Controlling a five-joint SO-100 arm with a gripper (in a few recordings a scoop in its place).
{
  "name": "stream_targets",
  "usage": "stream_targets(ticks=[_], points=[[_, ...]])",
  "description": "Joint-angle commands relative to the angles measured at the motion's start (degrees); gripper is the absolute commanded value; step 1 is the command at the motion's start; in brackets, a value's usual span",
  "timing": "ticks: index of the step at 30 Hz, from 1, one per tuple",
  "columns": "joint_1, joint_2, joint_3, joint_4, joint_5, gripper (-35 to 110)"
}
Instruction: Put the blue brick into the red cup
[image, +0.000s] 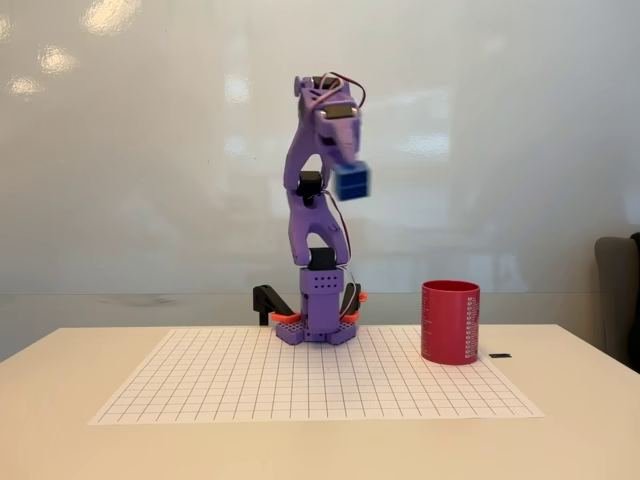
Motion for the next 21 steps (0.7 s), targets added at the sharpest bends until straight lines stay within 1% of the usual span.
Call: stream_targets(ticks=[1,4,8,12,17,21], points=[[-21.53,2.29,2.81,0.26,3.16,-1],[-30.23,1.05,4.04,-0.09,5.45,-1],[-37.35,0.26,7.91,0.18,5.71,-1],[-45.44,0.26,15.47,-2.9,8.35,-1],[-47.2,-1.32,19.95,-8.53,10.02,-1],[-47.9,-4.66,20.83,-10.72,10.46,-1]])
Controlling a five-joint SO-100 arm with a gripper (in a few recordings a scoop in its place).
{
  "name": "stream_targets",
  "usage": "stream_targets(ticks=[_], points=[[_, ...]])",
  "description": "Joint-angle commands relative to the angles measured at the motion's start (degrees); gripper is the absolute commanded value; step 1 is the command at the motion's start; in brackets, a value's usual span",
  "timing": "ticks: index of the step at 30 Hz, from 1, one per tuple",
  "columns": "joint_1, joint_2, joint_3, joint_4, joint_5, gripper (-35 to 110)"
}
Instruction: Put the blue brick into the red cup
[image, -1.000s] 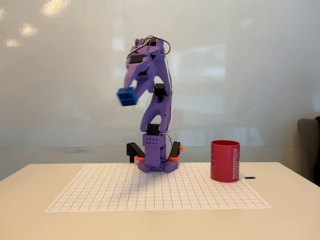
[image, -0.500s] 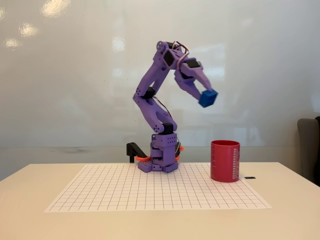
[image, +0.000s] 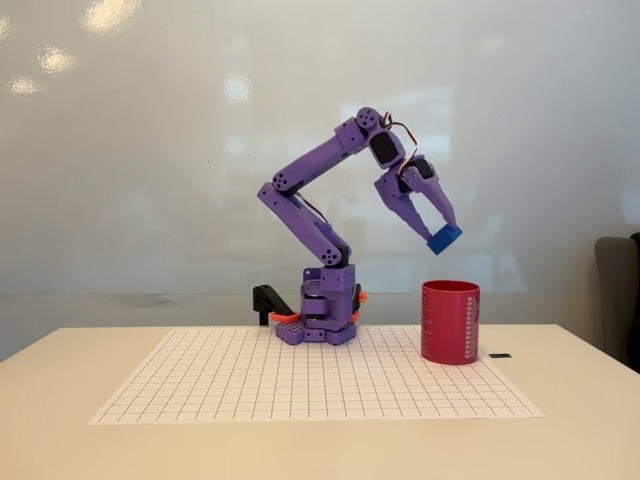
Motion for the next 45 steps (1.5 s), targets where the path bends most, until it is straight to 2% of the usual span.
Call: stream_targets(ticks=[1,14,15,17,19,21,33,34,35,36,37,45], points=[[-1.14,-1.58,0.53,-2.2,0.79,-1],[1.49,-3.6,1.41,-3.87,2.29,0],[1.67,-3.43,1.76,-3.78,2.11,5],[2.2,-3.08,2.64,-3.52,1.85,24],[2.02,-2.55,3.69,-3.08,2.9,51],[1.93,-2.29,4.22,-2.99,3.25,57],[2.11,-2.11,4.48,-2.81,2.64,56],[2.11,-2.11,4.48,-2.81,2.46,51],[2.02,-2.11,4.13,-3.16,0.79,35],[2.02,-2.29,3.78,-3.16,0.44,7],[2.29,-2.55,3.34,-2.55,1.58,0],[3.08,-2.55,3.6,-2.46,1.93,-1]])
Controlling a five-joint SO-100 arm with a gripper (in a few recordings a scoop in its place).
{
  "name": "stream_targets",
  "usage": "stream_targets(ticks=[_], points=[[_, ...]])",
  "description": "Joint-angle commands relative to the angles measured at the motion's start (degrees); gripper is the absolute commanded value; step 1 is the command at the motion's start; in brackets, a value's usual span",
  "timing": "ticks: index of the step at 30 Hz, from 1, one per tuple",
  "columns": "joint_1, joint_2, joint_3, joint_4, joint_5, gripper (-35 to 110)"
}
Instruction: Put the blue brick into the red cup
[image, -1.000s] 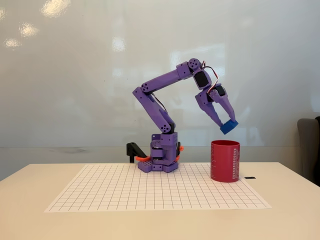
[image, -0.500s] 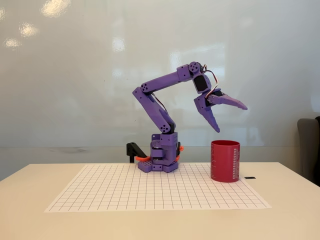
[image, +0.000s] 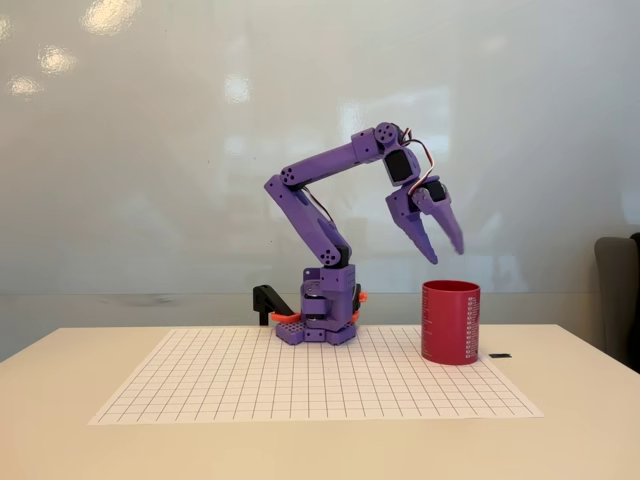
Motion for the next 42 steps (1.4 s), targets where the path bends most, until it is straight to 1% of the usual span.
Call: stream_targets(ticks=[1,7,10,12,15,17,19,22,26,33,37,42], points=[[-0.26,1.49,-1.23,0.62,0.35,-1],[-0.35,0.88,-1.05,-0.62,-0.53,-1],[2.02,0.44,0.0,-4.75,-2.2,-1],[7.82,-1.76,0.09,-9.58,-3.34,-1],[21.97,-8.96,-0.88,-20.92,-3.87,-1],[30.85,-14.41,-2.81,-26.72,-3.08,-1],[38.14,-17.84,-4.48,-30.15,-2.2,-1],[48.34,-16.96,-3.43,-36.3,0.7,-1],[57.92,-9.32,-0.35,-41.48,-0.18,-1],[69.87,9.67,7.21,-52.56,-2.2,-1],[72.42,26.89,14.68,-52.82,-4.22,-1],[72.86,44.65,24.35,-49.13,-8.44,-1]])
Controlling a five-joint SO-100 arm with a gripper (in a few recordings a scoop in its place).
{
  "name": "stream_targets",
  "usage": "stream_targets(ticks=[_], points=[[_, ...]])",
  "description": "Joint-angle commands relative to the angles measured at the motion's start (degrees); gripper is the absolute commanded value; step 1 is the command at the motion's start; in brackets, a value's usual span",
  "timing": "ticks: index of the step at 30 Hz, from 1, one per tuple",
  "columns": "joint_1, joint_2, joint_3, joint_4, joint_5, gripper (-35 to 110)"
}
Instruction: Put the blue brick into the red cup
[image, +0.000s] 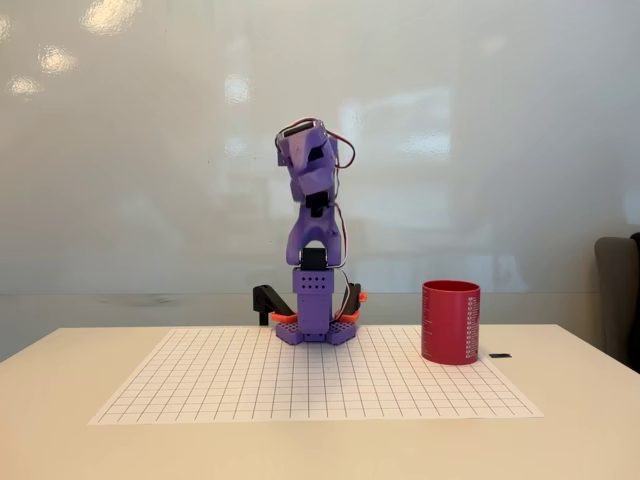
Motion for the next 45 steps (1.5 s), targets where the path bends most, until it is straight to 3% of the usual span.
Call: stream_targets(ticks=[1,7,16,26,34,45], points=[[0.88,14.59,5.27,4.04,-1.93,-1],[2.72,23.12,9.84,13.62,-4.22,-1],[-4.48,23.12,29.71,15.21,-4.39,-1],[-5.8,23.12,39.11,34.37,-5.27,-1],[-3.52,23.12,39.11,34.37,-0.09,-1],[-5.71,23.2,39.11,34.37,-5.98,-1]])
